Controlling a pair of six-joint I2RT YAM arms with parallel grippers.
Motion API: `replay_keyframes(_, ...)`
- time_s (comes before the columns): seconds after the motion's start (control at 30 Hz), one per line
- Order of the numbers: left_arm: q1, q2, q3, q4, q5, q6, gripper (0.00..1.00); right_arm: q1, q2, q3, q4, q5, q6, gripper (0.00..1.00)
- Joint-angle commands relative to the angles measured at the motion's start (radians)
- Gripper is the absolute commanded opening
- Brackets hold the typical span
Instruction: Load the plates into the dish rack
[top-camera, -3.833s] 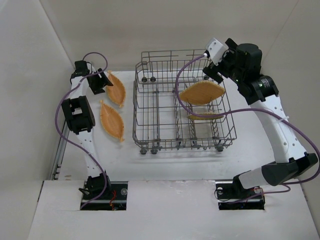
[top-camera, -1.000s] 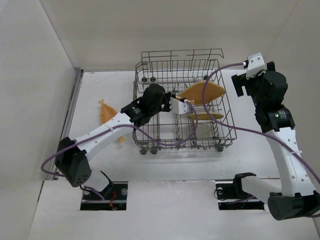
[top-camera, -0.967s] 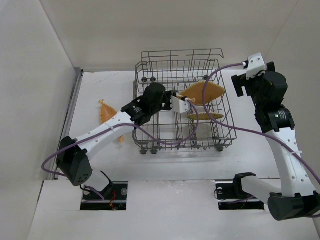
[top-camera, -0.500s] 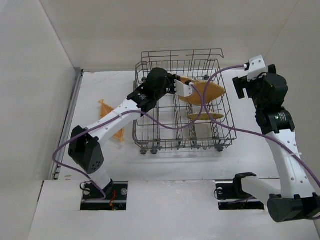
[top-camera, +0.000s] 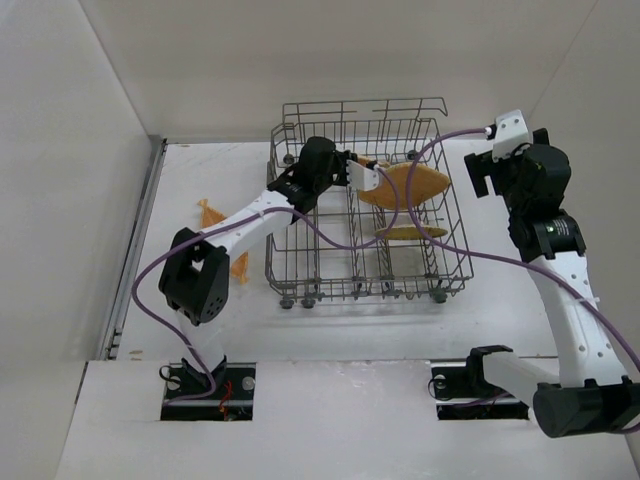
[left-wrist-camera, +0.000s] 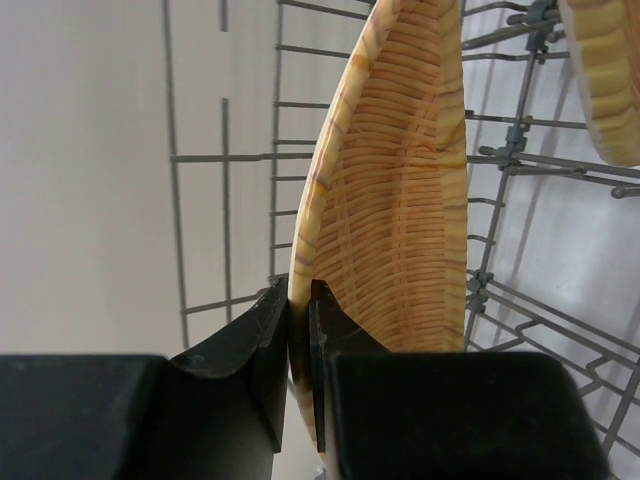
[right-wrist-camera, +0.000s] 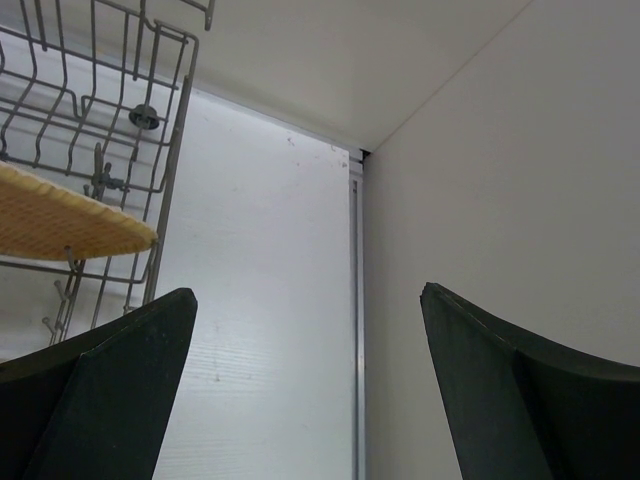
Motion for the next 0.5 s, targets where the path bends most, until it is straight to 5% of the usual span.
replay_keyframes(0.0,0.012,0.003,0.063,0.09,0.038,0.016,0.04,-0.01,0.017,0.032,0.042,0.004,0.017,1.0)
replay_keyframes(0.47,0.039,0.053,0.079,0.087,0.117,0.015,0.04,-0.007,0.041,0.036,0.03,0.02,0.031,1.0)
